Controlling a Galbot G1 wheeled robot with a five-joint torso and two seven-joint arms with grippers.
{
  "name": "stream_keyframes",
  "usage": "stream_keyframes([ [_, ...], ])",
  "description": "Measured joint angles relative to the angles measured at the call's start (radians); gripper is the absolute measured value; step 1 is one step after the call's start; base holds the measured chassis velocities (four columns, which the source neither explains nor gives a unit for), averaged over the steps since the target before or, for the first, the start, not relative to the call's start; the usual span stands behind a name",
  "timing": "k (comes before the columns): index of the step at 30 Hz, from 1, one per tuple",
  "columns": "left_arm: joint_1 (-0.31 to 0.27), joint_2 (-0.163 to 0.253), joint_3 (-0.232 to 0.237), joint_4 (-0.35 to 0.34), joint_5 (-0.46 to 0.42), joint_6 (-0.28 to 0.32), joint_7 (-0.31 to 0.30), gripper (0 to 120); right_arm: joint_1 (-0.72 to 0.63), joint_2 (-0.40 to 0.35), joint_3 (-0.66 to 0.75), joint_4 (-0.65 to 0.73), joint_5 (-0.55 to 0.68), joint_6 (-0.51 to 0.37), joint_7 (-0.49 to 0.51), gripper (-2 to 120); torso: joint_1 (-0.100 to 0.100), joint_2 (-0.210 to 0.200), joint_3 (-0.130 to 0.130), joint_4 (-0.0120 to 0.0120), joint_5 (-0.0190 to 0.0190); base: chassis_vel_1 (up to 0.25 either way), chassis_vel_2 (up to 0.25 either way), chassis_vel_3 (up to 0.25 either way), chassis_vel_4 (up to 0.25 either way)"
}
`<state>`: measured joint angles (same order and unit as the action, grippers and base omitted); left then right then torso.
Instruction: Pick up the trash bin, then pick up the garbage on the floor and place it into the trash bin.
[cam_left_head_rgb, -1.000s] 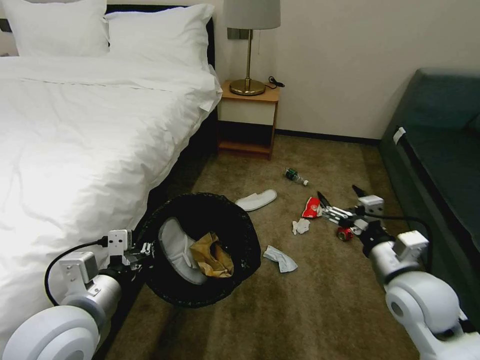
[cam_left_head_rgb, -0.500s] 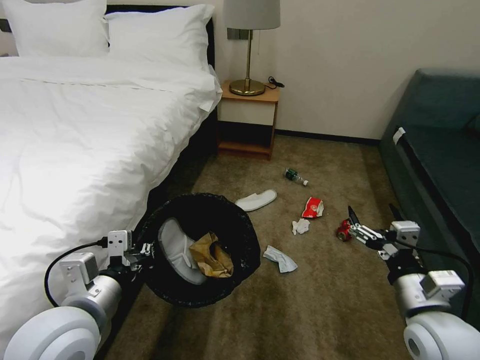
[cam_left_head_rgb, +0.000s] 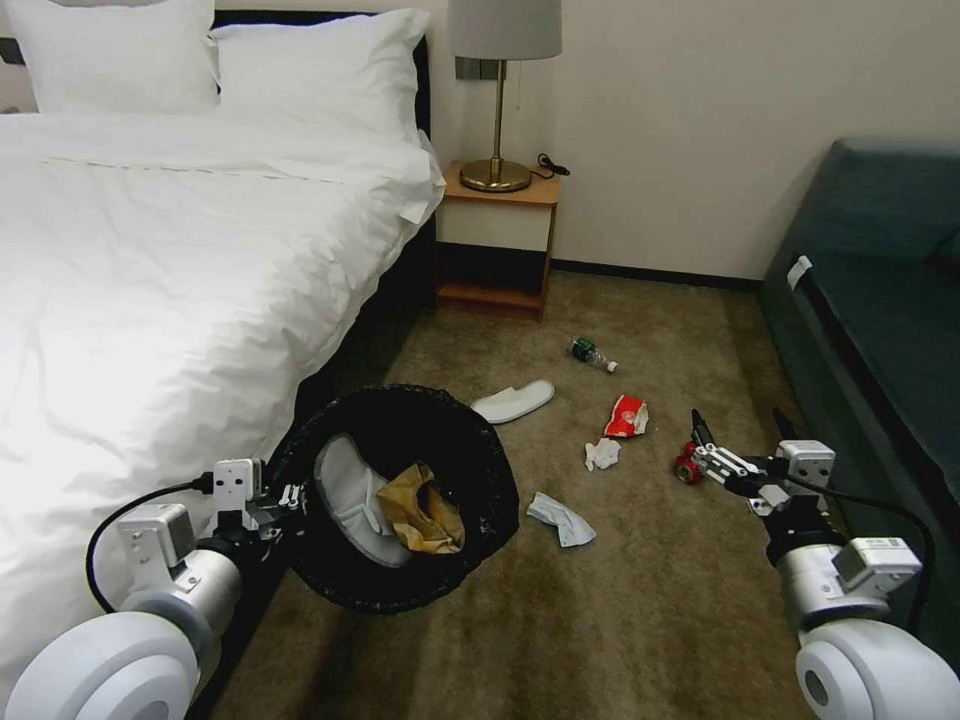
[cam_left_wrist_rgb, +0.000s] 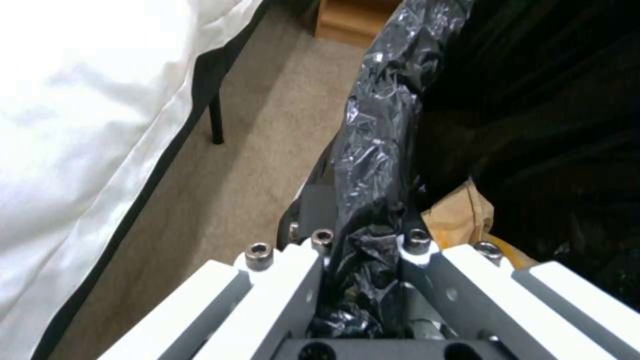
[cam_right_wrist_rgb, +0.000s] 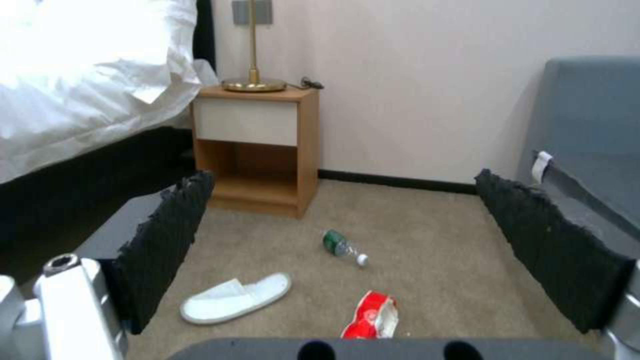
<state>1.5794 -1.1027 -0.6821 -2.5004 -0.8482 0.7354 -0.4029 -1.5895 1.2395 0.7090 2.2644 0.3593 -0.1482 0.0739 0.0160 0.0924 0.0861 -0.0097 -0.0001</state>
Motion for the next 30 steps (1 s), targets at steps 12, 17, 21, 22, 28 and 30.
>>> stream_keyframes([
  [12,-0.007,-0.002,0.005,0.007,-0.001,0.0,0.002,2,-0.001,-0.004,-0.012,-0.006,0.007,-0.007,0.006,100,0.0,0.0,0.0,-0.0001,-0.0002,-0.13,0.127,0.138,-0.129],
  [17,-0.007,0.0,0.004,0.008,-0.001,0.0,0.002,2,0.003,-0.006,-0.021,-0.006,0.014,-0.015,0.008,100,0.0,0.0,0.0,-0.0001,-0.0002,-0.082,0.091,0.087,-0.094],
  [21,-0.007,0.001,0.003,0.008,-0.003,0.0,0.002,2,0.004,-0.026,-0.031,-0.01,0.038,-0.013,0.0,100,0.0,0.0,0.0,-0.0002,0.0,-0.087,0.083,0.084,-0.084],
  [22,-0.007,0.001,0.003,0.008,-0.003,0.0,0.002,2,0.01,-0.045,-0.032,-0.022,0.047,-0.017,-0.013,100,0.0,0.0,0.0,-0.0002,0.0001,-0.057,0.063,0.077,-0.062],
  [28,-0.007,0.002,-0.001,0.006,-0.005,0.0,0.002,2,0.033,-0.199,-0.038,-0.119,0.071,-0.047,-0.193,100,0.0,0.0,0.0,-0.0001,-0.0002,-0.01,0.007,0.008,-0.01],
  [30,-0.007,0.002,-0.002,0.005,-0.005,0.0,0.002,2,0.046,-0.248,-0.072,-0.167,0.082,-0.048,-0.241,100,0.0,0.0,0.0,-0.0002,0.0,0.0,0.0,0.0,0.0],
])
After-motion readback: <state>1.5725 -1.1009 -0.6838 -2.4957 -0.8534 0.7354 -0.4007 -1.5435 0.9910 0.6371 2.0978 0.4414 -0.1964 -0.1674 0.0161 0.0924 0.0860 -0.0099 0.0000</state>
